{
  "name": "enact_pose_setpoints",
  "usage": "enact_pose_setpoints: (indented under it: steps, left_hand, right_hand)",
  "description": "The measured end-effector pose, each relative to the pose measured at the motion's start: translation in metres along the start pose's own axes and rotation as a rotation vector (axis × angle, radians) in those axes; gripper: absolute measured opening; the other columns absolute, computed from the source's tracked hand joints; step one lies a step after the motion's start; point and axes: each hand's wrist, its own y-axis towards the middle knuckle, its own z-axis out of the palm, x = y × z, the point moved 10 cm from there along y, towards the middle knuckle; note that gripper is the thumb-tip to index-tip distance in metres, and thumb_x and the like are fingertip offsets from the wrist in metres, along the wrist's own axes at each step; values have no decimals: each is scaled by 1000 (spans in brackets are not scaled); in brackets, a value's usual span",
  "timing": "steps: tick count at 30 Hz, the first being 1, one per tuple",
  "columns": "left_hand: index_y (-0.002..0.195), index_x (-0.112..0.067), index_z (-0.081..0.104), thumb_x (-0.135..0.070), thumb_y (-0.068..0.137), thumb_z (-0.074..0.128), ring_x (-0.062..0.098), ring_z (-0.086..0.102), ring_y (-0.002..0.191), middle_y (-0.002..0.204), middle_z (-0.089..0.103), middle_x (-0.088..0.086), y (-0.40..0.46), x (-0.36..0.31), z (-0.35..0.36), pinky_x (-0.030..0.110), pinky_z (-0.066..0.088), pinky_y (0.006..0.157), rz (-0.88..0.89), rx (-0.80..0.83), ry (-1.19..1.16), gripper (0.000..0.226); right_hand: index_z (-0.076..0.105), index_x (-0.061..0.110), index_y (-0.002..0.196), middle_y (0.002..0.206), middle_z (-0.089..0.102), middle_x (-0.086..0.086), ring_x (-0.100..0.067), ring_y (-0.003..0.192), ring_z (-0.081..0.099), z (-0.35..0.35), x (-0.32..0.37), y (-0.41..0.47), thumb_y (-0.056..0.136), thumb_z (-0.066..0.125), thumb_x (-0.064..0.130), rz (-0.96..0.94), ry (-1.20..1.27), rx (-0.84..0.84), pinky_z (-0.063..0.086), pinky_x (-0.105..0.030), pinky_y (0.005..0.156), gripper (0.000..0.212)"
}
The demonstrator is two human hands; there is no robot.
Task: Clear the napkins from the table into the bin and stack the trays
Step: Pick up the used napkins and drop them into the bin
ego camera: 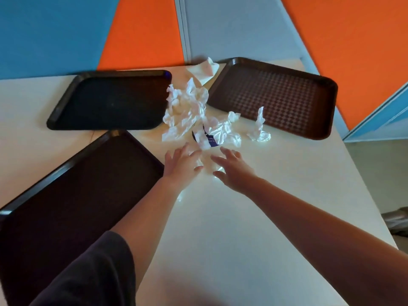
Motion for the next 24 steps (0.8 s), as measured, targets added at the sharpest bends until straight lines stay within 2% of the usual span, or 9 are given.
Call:
enact_pose_setpoints:
  steps: [2,4,7,10,13,16,19,24]
  left_hand:
    - [134,-36,41,-41,93,44,24,31,132,144,36,3,8,1,3,50,9,111,-4,-2,41,42]
    - [120,-32,55,-34,91,48,21,42,119,123,49,0,12,-2,3,45,8,109,14,-43,41,30]
    - [106,-29,64,-26,89,54,20,48,106,108,54,-1,11,-8,2,35,7,96,47,-105,28,21]
    - [104,-30,67,-21,88,56,22,50,102,104,56,0,7,-16,3,32,10,90,81,-133,32,21]
    - [109,-32,66,-19,87,57,23,51,100,101,57,2,-2,-27,1,33,14,90,138,-177,26,27]
    - [114,-32,63,-18,87,58,27,53,98,100,59,5,-14,-39,-3,36,26,87,197,-219,-64,31]
    - [104,-21,67,-11,86,56,32,53,93,96,58,8,-25,-57,-4,36,34,80,289,-237,-162,23]
    - [106,-11,63,-2,81,60,32,57,89,97,67,9,-48,-100,-14,43,49,77,447,-285,-317,27]
  right_hand:
    - [44,26,136,153,22,-6,-31,138,19,7,-4,7,93,53,27,-2,-18,60,35,-47,107,45]
    - [52,21,130,147,32,-6,-29,133,26,12,-10,12,93,53,19,7,-13,97,40,-45,103,37]
    - [62,12,116,125,48,-11,-29,116,38,10,-15,13,90,45,-2,10,3,71,46,-42,93,34]
    - [65,7,100,112,50,-13,-30,104,46,13,-24,8,81,40,-12,33,31,48,47,-39,88,36]
    - [64,9,92,108,51,-13,-31,94,51,12,-29,-1,79,43,-8,59,53,-3,50,-40,83,30]
    - [66,7,97,109,54,-12,-29,102,46,5,-28,-19,81,44,-9,54,26,-71,50,-37,77,32]
    - [67,5,101,111,55,-12,-28,108,44,-4,-33,-44,83,44,-9,93,34,-144,51,-39,78,33]
    - [69,1,97,108,56,-17,-33,107,45,-19,-62,-94,80,44,-10,184,98,-280,51,-45,79,32]
